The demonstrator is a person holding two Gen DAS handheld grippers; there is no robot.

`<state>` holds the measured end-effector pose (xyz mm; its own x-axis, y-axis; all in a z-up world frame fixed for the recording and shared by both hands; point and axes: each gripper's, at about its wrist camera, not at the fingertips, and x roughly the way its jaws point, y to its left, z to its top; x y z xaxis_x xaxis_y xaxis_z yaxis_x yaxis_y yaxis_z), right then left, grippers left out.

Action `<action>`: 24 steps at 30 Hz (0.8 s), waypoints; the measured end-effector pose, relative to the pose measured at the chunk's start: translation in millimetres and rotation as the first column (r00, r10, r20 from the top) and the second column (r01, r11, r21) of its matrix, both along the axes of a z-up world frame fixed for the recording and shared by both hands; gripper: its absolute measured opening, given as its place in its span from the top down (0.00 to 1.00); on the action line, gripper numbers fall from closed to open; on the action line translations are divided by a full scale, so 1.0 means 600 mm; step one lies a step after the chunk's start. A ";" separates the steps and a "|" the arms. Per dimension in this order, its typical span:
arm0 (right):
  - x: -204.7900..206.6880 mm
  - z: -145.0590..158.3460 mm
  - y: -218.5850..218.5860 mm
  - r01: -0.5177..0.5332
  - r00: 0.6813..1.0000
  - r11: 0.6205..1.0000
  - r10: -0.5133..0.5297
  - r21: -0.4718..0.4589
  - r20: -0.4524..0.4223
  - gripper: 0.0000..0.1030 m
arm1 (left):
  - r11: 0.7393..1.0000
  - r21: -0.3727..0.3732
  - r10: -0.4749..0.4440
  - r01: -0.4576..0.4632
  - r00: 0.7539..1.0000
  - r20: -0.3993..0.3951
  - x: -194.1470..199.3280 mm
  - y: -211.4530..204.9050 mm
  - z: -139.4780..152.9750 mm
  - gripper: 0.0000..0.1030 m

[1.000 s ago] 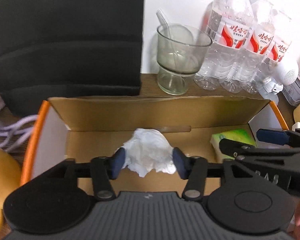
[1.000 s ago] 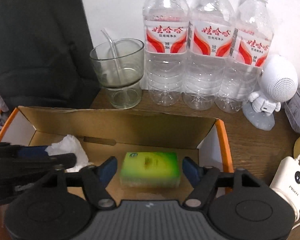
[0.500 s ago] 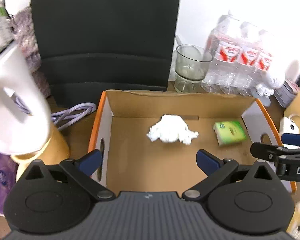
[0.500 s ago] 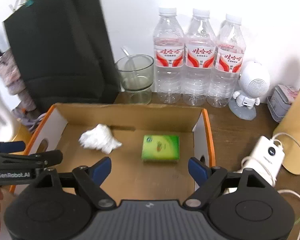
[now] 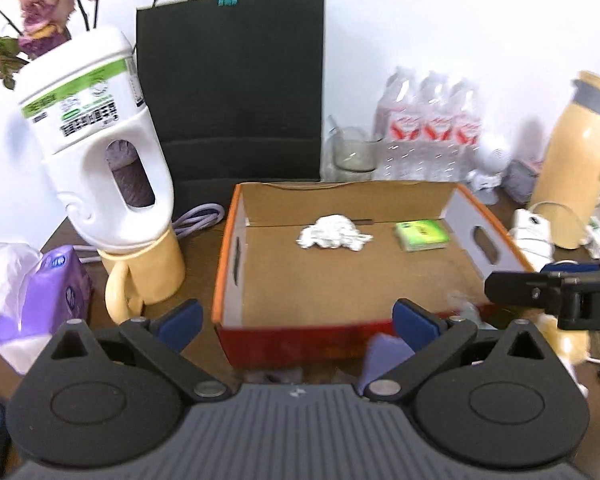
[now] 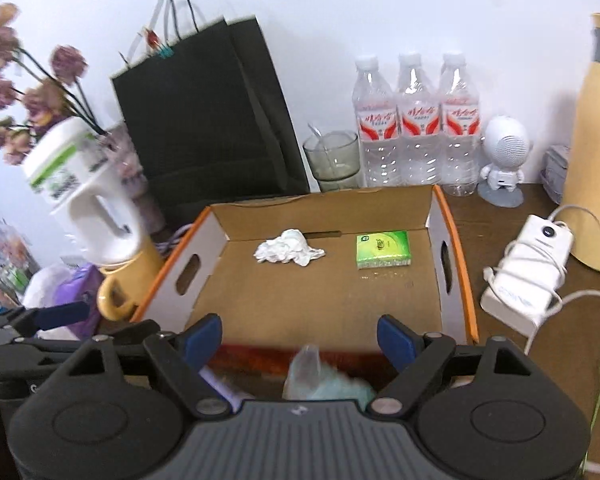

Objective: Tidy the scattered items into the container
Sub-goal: 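Grasp the purple cloth with the left gripper while the right gripper grasps the snack bag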

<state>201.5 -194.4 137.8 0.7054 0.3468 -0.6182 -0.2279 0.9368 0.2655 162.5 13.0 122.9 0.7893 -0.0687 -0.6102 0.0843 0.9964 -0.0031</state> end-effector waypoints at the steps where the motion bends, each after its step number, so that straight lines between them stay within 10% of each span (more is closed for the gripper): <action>1: -0.023 -0.003 -0.003 0.005 1.000 1.000 -0.005 -0.003 0.011 0.17 | 1.000 -0.007 -0.013 0.013 1.000 0.021 -0.019 -0.002 -0.003 0.00; 15: -0.231 -0.090 -0.063 0.041 0.991 0.999 -0.043 0.019 0.123 0.14 | 0.950 0.186 -0.274 0.252 0.957 0.101 -0.134 -0.116 -0.103 0.01; 24: -0.230 -0.110 -0.064 0.035 0.993 0.999 -0.040 0.039 0.114 0.14 | 0.965 0.049 -0.259 0.257 0.965 0.038 -0.130 -0.090 -0.120 0.89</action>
<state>63.4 -232.7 72.0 0.7837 0.3399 -0.5200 -0.2236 0.9353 0.2743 84.5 -41.2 50.7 0.7743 -0.2482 -0.5821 0.3380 0.9399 0.0490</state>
